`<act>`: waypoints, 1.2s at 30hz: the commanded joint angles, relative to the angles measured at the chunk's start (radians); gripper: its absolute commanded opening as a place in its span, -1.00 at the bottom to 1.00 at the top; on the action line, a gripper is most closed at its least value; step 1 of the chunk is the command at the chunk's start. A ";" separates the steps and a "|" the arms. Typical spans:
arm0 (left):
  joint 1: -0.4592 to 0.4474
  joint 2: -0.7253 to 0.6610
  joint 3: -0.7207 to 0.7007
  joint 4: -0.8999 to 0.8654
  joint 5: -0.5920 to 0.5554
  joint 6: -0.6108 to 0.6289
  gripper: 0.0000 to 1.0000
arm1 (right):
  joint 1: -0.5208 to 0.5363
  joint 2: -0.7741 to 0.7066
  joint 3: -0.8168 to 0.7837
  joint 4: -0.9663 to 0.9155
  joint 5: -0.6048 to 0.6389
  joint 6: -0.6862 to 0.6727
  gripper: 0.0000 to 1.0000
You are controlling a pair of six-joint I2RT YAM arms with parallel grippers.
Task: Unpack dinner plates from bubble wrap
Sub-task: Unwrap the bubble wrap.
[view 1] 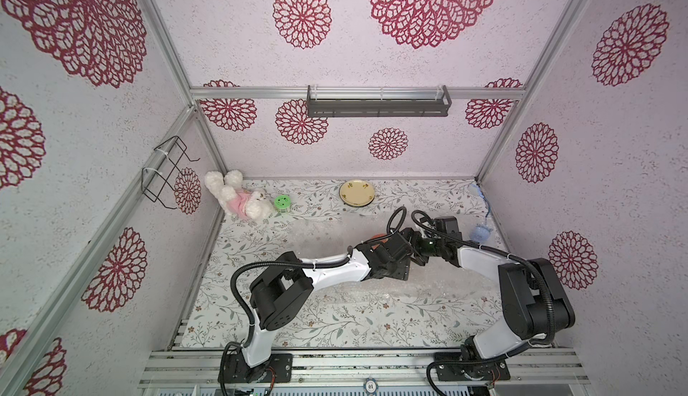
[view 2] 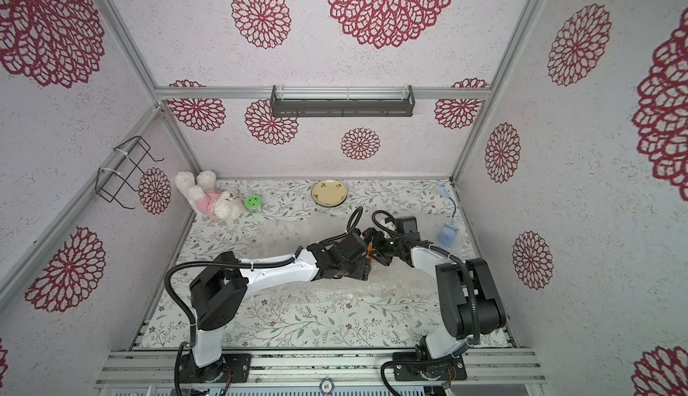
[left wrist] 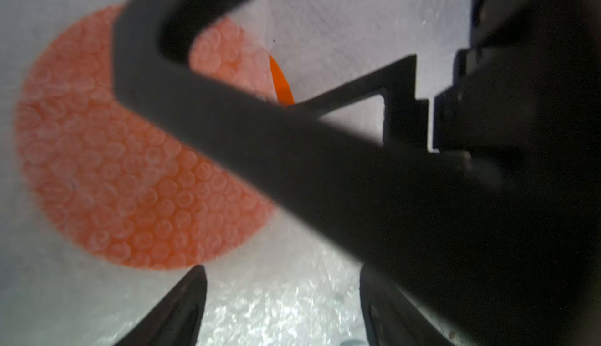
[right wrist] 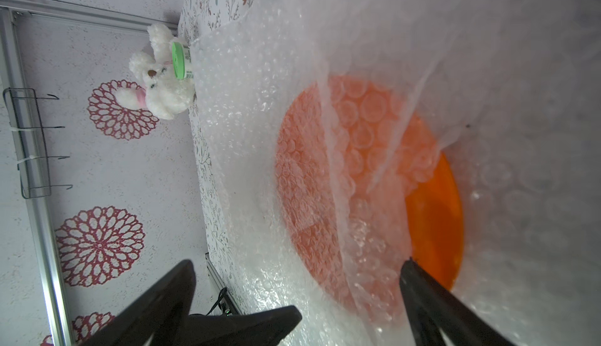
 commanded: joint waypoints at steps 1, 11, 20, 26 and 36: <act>-0.019 0.066 0.040 -0.089 -0.029 -0.026 0.47 | 0.009 -0.012 0.007 0.067 -0.054 0.033 0.98; -0.045 0.116 0.082 -0.123 -0.046 -0.039 0.24 | 0.002 -0.014 -0.007 0.096 -0.072 0.068 0.98; -0.112 -0.041 -0.086 0.060 -0.056 0.036 0.37 | -0.008 0.024 -0.004 0.115 -0.068 0.077 0.98; -0.189 -0.063 -0.100 0.087 -0.141 0.114 0.44 | -0.011 0.035 0.003 0.120 -0.071 0.084 0.98; -0.199 -0.041 -0.067 -0.024 -0.302 0.042 0.40 | -0.015 0.027 0.013 0.103 -0.068 0.084 0.98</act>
